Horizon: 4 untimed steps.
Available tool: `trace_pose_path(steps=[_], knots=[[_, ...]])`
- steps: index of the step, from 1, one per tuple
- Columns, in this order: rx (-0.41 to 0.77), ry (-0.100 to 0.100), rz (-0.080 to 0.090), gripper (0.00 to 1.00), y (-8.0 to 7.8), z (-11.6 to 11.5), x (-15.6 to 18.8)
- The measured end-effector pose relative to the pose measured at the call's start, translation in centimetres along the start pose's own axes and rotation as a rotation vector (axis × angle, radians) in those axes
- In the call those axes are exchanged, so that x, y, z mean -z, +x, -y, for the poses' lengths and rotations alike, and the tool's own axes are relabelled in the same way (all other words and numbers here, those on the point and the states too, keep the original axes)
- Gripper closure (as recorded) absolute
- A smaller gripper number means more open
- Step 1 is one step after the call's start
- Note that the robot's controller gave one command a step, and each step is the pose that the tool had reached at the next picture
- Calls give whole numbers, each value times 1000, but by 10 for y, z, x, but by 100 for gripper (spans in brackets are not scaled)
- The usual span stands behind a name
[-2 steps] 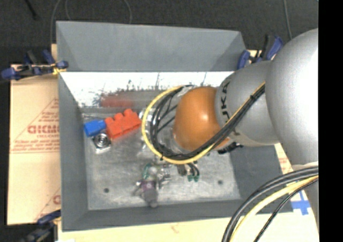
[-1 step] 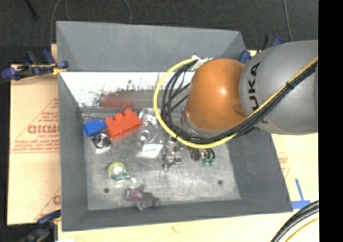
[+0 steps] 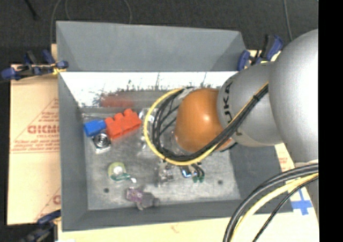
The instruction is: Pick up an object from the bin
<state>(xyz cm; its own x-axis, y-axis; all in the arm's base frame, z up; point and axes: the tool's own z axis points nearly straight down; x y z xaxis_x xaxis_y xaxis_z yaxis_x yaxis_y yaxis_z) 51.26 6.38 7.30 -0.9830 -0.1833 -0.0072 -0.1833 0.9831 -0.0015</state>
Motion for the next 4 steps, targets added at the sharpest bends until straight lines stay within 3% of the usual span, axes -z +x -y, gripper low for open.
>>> trace_pose_path(steps=[1,2,3,4], knots=[[-1,-1,-6,0,2,-1,-1],[143,-4,2,0,-1,-82,75],[259,2,15,0,-7,-83,11],[258,1,7,100,-5,-84,10]])
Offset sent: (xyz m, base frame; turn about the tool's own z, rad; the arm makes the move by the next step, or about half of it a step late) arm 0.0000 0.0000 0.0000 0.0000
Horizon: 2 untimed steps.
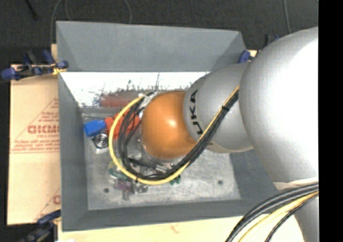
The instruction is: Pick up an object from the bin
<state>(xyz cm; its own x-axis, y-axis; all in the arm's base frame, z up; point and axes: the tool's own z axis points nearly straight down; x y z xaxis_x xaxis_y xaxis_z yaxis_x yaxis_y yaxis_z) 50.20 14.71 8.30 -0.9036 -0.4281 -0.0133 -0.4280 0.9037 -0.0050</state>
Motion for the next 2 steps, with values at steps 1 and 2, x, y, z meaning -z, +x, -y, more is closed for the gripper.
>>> trace_pose_path(steps=[1,2], knots=[[31,-2,-6,100,13,1,65],[40,-2,-2,100,11,-4,151]])
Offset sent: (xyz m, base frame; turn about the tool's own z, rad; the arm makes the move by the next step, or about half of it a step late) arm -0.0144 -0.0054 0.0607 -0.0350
